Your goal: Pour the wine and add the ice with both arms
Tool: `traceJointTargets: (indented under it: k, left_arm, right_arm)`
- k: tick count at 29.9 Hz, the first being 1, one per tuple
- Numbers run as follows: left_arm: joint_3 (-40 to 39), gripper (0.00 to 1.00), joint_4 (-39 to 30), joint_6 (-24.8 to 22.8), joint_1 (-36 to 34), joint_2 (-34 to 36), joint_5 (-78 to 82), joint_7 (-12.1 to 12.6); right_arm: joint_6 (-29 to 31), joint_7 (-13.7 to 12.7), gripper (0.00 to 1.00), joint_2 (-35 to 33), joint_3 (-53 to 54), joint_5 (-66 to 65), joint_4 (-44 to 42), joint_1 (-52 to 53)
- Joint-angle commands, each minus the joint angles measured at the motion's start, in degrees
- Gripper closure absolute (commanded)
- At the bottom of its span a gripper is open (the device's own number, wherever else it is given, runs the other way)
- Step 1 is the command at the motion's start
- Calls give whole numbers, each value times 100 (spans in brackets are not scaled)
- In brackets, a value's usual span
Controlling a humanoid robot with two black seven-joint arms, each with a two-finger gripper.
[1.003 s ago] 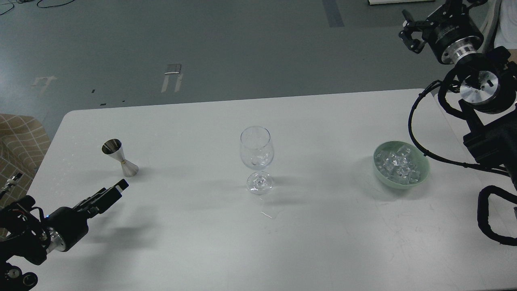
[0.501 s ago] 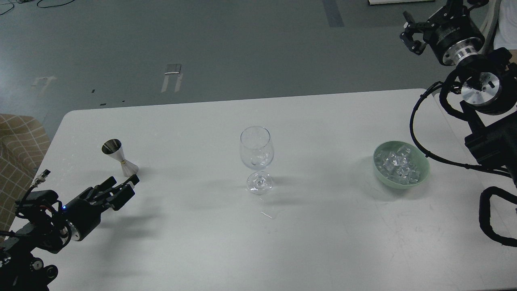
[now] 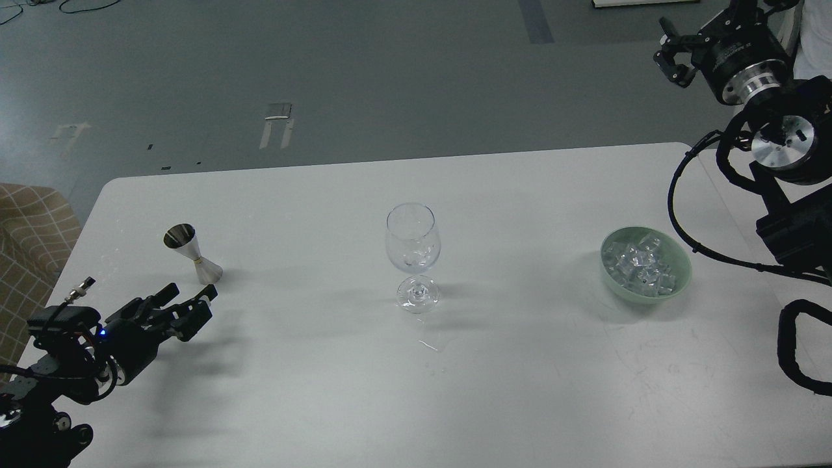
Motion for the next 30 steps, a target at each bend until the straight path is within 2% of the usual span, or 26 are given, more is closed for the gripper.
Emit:
traceJointTargets:
  k: [1,2,3,11,17,20,22,24,30]
  left_arm:
    - [10,14,-157,13,-17,25,-917,-186]
    - [19,13,-262,4,-26,69,-1356,-448]
    - [19,13,-306,-5,-26,95,-1561,-553]
    - [-60,10,-992,-373,44,702,-3036,-553]
    - [-121,9,-1107,-752,53,887,-4753,-553]
    - [-490,9,-1098,-1383,53,966,-5911,-553]
    - [-823,6,-1098,-2032,88,1036,-6718,-553]
    - [-921,2,-1098,-2237,106,1054,-7142,-553]
    - [-991,1,-1001,-2615,185,1080,-8734,-553]
  right_arm:
    - [0,0,0,15,0,-1,-9,-25]
    - [0,0,0,15,0,-1,-1,-43]
    - [0,0,0,15,0,-1,-1,-43]
    - [0,0,0,-2,0,-1,-9,-96]
    - [0,0,0,-29,0,-1,-1,-96]
    - [0,0,0,-29,0,-1,-1,-105]
    - [0,0,0,-29,0,-9,-1,-105]
    - [0,0,0,-29,0,-9,-1,-122]
    - [0,0,0,-29,0,-9,-9,-140]
